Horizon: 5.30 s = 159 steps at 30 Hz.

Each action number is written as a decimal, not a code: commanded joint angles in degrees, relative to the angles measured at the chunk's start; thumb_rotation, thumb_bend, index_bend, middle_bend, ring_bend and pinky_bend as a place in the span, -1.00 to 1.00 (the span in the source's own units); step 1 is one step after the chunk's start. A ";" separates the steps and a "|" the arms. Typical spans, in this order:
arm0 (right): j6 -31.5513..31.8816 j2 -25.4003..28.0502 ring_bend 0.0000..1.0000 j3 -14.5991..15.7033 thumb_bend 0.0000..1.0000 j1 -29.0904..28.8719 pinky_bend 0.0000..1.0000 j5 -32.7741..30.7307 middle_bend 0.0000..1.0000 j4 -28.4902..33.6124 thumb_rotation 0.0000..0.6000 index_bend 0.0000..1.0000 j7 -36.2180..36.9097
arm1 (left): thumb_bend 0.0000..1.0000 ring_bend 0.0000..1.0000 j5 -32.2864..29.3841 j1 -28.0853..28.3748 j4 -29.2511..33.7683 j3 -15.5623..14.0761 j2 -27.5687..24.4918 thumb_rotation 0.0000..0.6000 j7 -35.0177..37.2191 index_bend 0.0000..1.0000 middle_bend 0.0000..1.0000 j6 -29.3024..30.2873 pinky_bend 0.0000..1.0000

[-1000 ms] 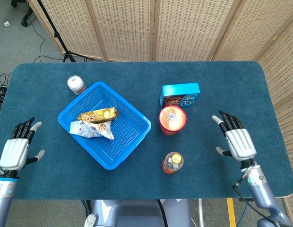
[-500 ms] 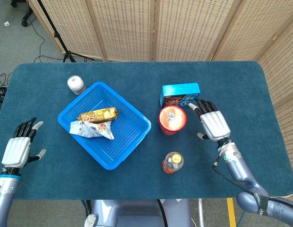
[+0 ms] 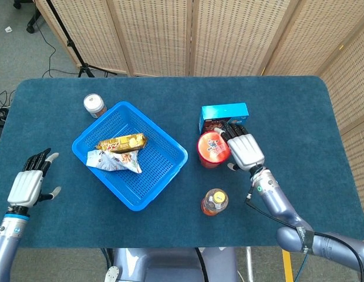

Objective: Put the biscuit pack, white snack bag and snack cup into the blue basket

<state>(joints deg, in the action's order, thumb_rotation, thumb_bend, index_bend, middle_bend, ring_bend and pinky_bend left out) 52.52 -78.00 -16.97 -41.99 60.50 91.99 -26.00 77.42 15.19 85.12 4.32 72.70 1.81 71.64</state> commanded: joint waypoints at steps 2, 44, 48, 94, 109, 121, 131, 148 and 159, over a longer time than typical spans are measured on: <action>-0.76 -0.55 -1.00 0.13 -0.69 -1.66 -0.84 -0.79 -1.00 -0.51 1.00 -0.79 -0.42 | -0.50 -1.00 -0.18 0.15 -0.14 -0.01 -0.01 1.00 0.33 -0.94 -1.00 -0.49 -0.86; -9.80 -3.67 -1.00 6.08 -0.69 -11.38 -0.84 -7.19 -1.00 -10.59 1.00 -0.79 3.14 | -0.48 -1.00 -1.78 1.66 -2.00 -0.71 1.10 1.00 0.77 -0.94 -1.00 -5.55 -0.86; -10.31 -3.33 -1.00 6.42 -0.68 -11.74 -0.78 -8.36 -0.99 -10.39 1.00 -0.62 3.09 | -0.48 -1.00 -1.82 1.68 -1.91 -0.71 1.01 1.00 0.87 -0.94 -1.00 -5.63 -0.86; -2.42 3.11 -0.32 7.34 -0.58 -12.05 -0.14 -12.83 -0.26 -1.52 1.00 0.31 -3.11 | -0.47 -1.00 -1.53 1.59 -1.98 -0.58 0.89 1.00 2.43 -0.92 -1.00 -5.27 -0.86; 0.75 7.23 -0.31 5.90 -0.58 -14.92 -0.12 -18.10 -0.26 5.37 1.00 0.33 -9.84 | -0.47 -1.00 -2.04 1.49 -2.34 -0.30 1.04 1.00 1.77 -0.92 -1.00 -4.94 -0.86; 4.34 8.84 -0.31 3.38 -0.58 -20.91 -0.12 -25.13 -0.26 11.36 1.00 0.35 -18.33 | -0.47 -1.00 -0.27 1.27 -1.39 -0.80 -0.05 1.00 3.55 -0.92 -1.00 -4.29 -0.86; 6.92 9.68 -0.30 1.82 -0.58 -26.36 -0.10 -30.53 -0.26 15.24 1.00 0.35 -24.01 | -0.47 -1.00 0.10 1.41 -1.13 -1.01 -0.60 1.00 4.94 -0.92 -1.00 -4.88 -0.86; 16.69 4.56 -0.30 -0.30 -0.58 -33.11 -0.10 -38.11 -0.32 22.93 1.00 0.35 -29.68 | -0.47 -1.00 1.93 1.36 0.09 -1.68 -2.03 1.00 7.08 -0.91 -1.00 -4.51 -0.86; 21.59 1.29 -1.00 -0.96 -0.69 -35.28 -0.34 -40.76 -0.99 25.11 1.00 -0.26 -31.54 | -0.47 -1.00 2.70 1.24 0.83 -1.92 -2.81 1.00 8.03 -0.91 -1.00 -4.07 -0.86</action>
<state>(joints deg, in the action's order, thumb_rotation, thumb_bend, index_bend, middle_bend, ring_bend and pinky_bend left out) 73.87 -76.39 -17.91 -77.04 19.75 117.01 -57.36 80.10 16.43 85.92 2.41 69.92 9.81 67.55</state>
